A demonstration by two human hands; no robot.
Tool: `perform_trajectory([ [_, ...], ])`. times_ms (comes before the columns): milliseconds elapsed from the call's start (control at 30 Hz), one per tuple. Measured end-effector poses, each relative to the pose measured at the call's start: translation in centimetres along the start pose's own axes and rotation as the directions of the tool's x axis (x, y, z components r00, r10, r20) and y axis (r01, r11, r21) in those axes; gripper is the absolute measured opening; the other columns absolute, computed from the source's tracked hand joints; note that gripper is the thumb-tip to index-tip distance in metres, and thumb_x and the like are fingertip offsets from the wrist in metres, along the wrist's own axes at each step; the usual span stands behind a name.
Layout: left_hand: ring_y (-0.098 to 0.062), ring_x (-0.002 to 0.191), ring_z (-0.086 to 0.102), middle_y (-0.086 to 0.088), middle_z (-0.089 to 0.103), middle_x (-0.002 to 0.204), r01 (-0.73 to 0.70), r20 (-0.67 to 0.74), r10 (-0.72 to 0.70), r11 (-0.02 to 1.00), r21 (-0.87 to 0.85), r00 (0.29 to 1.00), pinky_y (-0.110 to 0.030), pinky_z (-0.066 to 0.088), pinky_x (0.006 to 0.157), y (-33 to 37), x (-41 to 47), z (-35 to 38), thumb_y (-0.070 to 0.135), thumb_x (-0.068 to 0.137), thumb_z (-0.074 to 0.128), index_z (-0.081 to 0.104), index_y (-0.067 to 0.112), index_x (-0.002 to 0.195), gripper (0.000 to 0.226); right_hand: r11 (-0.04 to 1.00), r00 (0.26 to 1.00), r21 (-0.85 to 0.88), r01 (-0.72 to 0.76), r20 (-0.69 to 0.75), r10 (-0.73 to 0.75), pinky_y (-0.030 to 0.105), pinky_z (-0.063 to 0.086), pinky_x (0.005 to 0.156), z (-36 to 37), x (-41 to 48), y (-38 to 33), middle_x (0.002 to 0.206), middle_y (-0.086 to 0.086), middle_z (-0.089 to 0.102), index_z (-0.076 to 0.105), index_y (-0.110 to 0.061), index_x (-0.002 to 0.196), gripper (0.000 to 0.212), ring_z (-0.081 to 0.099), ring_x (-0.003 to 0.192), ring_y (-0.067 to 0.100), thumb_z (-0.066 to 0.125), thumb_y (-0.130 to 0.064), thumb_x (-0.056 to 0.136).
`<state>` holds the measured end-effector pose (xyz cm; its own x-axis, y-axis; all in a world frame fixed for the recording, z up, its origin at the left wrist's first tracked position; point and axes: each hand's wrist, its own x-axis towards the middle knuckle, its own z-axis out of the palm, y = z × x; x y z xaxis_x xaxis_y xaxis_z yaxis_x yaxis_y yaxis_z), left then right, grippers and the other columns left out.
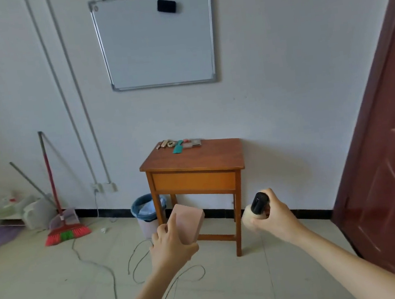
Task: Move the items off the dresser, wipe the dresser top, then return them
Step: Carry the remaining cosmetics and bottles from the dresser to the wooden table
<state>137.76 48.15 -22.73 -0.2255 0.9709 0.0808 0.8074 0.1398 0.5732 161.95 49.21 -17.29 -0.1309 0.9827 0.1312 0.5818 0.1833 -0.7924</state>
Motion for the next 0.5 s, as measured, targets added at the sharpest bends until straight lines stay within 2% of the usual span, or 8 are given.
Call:
perform_trajectory([
  [200,-0.023,0.117,0.035,-0.003,0.036,0.132,0.093,-0.016,-0.094,0.996,-0.014,0.995,-0.04,0.038,0.099,2.4,9.6,2.5,0.038,0.07,0.065,0.006,0.032,0.142,0.093,0.999,0.997,0.019,0.041,0.063,-0.043,0.018,0.043,0.068,-1.2,11.4,2.0,0.087,0.0,0.056,0.038,-0.024,0.097,0.034,0.056,0.083,0.015,0.066,-0.017,0.08],
  [300,-0.022,0.117,0.035,-0.003,0.035,0.132,0.158,-0.016,-0.158,0.987,-0.041,0.987,-0.037,0.039,0.098,2.4,13.0,3.9,0.039,0.071,0.065,0.005,0.032,0.142,0.094,0.999,0.992,0.012,0.048,0.117,-0.049,0.017,0.043,0.069,-0.1,16.2,3.1,0.087,-0.002,0.054,0.037,-0.023,0.101,0.036,0.055,0.082,0.011,0.066,-0.018,0.08],
  [400,-0.021,0.116,0.035,-0.003,0.035,0.132,0.231,0.002,-0.231,0.972,-0.035,0.973,-0.034,0.037,0.096,0.8,15.5,4.9,0.039,0.071,0.065,0.005,0.031,0.143,0.094,0.999,0.985,-0.006,0.046,0.166,-0.045,0.016,0.042,0.068,2.4,19.9,3.9,0.085,-0.002,0.052,0.038,-0.018,0.103,0.034,0.053,0.078,0.009,0.065,-0.017,0.081],
  [500,-0.02,0.113,0.036,-0.004,0.036,0.131,0.29,-0.011,-0.291,0.956,-0.037,0.957,-0.032,0.038,0.093,-1.7,18.6,5.0,0.039,0.071,0.064,0.005,0.03,0.144,0.094,0.999,0.971,-0.034,0.039,0.236,-0.03,0.023,0.041,0.072,5.5,23.9,4.0,0.087,0.0,0.051,0.039,-0.016,0.103,0.033,0.052,0.082,0.015,0.063,-0.012,0.081],
])
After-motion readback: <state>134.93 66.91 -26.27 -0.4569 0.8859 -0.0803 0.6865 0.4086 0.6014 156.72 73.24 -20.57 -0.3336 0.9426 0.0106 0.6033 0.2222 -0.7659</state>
